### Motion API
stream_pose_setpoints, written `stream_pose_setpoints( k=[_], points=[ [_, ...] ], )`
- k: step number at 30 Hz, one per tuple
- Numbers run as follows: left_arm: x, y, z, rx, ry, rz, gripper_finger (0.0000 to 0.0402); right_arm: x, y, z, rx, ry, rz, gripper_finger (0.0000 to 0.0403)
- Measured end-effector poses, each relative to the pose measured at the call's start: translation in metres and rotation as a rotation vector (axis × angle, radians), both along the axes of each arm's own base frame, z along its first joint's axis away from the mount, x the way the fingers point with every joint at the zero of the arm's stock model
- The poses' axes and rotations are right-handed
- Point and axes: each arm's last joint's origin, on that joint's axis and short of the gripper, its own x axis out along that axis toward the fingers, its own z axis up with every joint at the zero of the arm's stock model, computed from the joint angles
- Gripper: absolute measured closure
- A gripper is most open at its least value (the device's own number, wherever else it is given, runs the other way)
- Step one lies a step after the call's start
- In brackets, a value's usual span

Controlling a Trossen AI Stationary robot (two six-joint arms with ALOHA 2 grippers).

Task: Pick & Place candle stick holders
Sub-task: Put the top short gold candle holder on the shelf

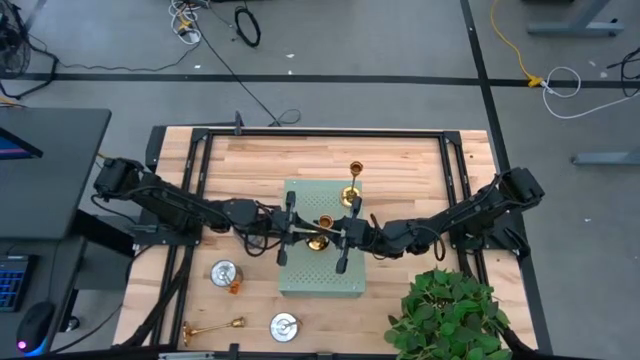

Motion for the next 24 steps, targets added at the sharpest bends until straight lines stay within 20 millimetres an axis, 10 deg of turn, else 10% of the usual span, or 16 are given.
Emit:
stream_pose_setpoints(
  k=[24],
  points=[
    [-0.025,0.008,0.019,0.024,0.097,0.085,0.0356,-0.031,-0.009,0.011,0.022,0.203,-0.194,0.0383]
  ],
)
